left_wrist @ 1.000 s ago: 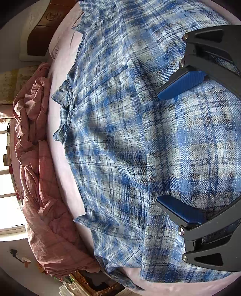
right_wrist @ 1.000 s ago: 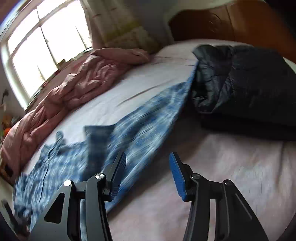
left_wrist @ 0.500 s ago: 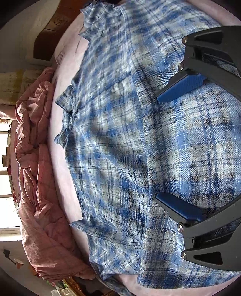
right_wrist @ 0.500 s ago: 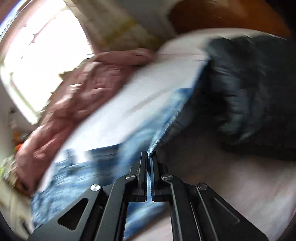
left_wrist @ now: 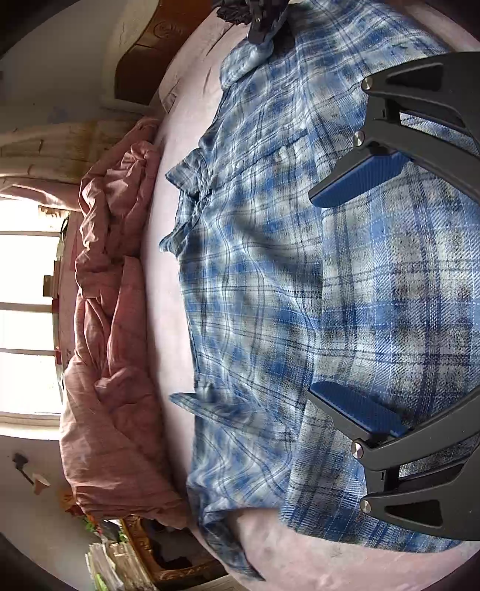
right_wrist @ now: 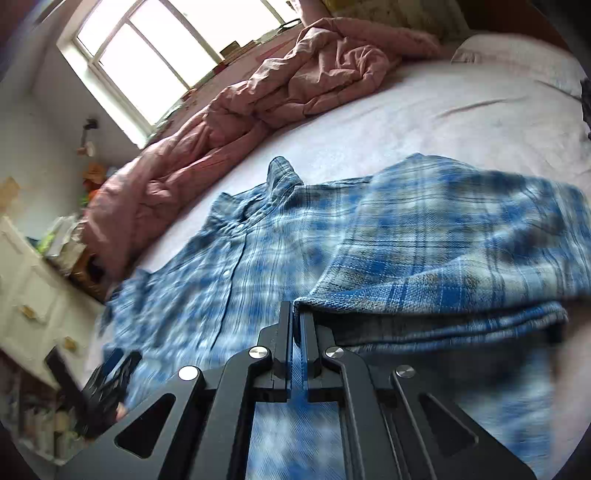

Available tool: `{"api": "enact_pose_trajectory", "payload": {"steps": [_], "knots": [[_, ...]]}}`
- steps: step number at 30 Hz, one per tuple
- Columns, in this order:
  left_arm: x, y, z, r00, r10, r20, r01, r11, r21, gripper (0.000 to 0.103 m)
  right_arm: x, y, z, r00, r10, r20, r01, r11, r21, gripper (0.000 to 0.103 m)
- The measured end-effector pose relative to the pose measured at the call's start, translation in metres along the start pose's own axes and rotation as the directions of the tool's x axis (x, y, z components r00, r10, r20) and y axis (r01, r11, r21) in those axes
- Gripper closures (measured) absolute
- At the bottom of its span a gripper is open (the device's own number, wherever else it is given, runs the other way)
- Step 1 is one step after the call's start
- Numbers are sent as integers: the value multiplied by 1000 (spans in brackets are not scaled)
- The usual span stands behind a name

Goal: Fold large clothes
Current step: 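Grasp the sleeve cuff with the right gripper and lift it toward the shirt body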

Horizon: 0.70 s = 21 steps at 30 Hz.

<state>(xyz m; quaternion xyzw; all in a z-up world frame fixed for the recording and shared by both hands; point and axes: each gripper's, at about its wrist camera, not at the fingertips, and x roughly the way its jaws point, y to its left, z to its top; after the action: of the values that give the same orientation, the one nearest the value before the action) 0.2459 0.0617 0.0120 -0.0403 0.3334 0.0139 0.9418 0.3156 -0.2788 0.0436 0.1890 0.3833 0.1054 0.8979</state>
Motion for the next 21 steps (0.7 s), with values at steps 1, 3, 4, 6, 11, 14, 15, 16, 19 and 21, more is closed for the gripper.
{"api": "enact_pose_trajectory", "payload": {"steps": [1,3,4,6,11,14,15,16,19,21], "knots": [[-4,4,0,1000,22,15,-22,1000,-20,9,6,15,-5,999,-45,26,46,998,-38,97],[-10,12,-1,997,59,41,-57,996,-62,8,13,25,-13,997,-54,48,57,997,-51,70],[-11,15,-2,997,54,47,-50,996,-79,8,16,22,-17,999,-21,39,23,999,-33,61],[-8,19,-2,999,33,33,-30,995,-91,8,22,10,-23,999,43,5,-43,998,43,49],[-3,14,-4,999,42,7,-42,997,-67,8,-28,-47,-33,994,27,110,-63,936,345,49],[-5,18,-4,999,38,17,-36,995,-90,8,-75,-59,-44,971,-39,238,-62,914,401,49],[-5,20,-4,999,35,16,-33,994,-100,8,-88,-59,-46,954,-98,284,-22,920,390,49],[-5,22,-4,1000,27,14,-25,994,-108,8,-106,-59,-49,917,-192,349,49,924,379,49],[-4,23,-5,1000,20,8,-19,993,-118,8,-117,-86,-45,915,-264,306,103,885,454,49],[-4,23,-5,1000,20,6,-20,993,-118,8,-109,-116,-50,942,-259,215,97,821,562,49]]}}
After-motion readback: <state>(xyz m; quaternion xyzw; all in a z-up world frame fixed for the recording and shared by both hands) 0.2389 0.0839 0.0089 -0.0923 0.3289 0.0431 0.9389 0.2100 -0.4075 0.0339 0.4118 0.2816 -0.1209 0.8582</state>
